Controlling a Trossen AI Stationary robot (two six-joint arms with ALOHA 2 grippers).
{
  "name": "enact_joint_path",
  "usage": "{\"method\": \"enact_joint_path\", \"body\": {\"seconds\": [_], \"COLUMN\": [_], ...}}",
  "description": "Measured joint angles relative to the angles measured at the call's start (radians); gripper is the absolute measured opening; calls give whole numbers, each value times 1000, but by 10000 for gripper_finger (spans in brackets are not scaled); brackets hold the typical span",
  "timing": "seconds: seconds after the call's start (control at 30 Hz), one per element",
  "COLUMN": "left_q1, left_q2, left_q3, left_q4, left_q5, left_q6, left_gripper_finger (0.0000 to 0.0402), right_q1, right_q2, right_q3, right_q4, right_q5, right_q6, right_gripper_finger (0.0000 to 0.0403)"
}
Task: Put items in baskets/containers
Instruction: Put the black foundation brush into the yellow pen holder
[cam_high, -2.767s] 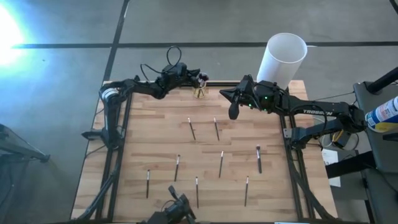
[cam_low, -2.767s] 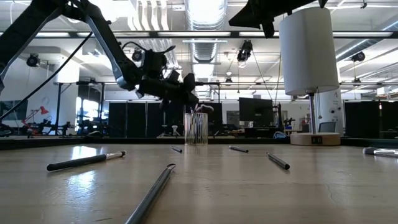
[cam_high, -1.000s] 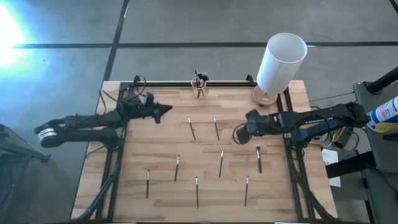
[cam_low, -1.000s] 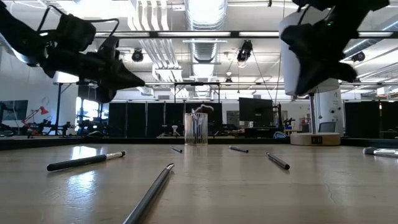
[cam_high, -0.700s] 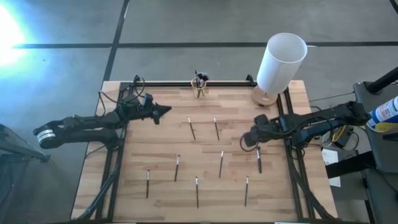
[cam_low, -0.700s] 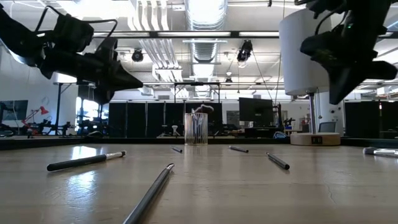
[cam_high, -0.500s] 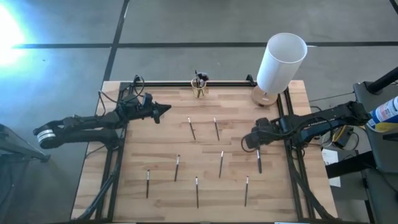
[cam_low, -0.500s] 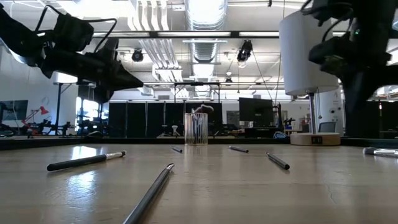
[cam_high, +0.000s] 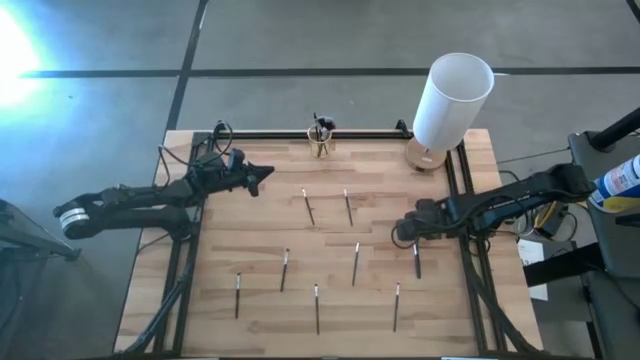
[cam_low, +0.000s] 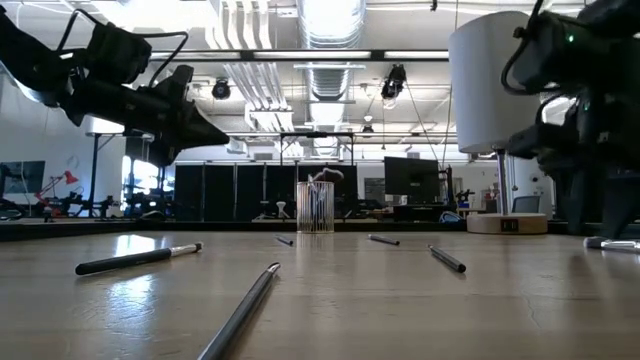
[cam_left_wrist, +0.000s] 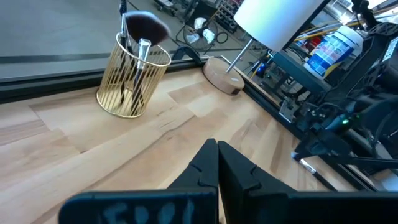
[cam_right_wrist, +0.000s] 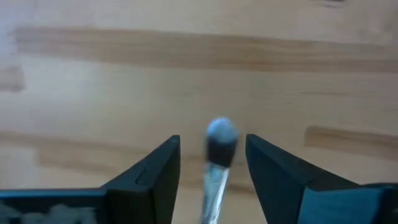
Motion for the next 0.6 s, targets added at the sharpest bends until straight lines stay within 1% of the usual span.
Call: {"method": "enact_joint_path", "body": {"seconds": [0.07,0.17,0.37,0.5,0.6], "left_q1": [0,0,0,0,0], "left_q2": [0,0,0,0,0], "left_q3": [0,0,0,0,0], "left_q4": [0,-1,-7,-7,-7], "left_q5": [0,0,0,-2,-58], "left_q6": [0,0,-4,-18,-61], "left_gripper_finger": [0,0,0,0,0], "right_q1": [1,1,2,1,1], "right_q2": [21,60,123,137,134], "right_q3": [-5,-4,13,33,46], "right_q4": [0,0,12,29,67], "right_q5": [11,18,27,32,35], "right_q6": [10,13,-16,-46,-52], "right_gripper_finger": [176,159,101,61,36]}}
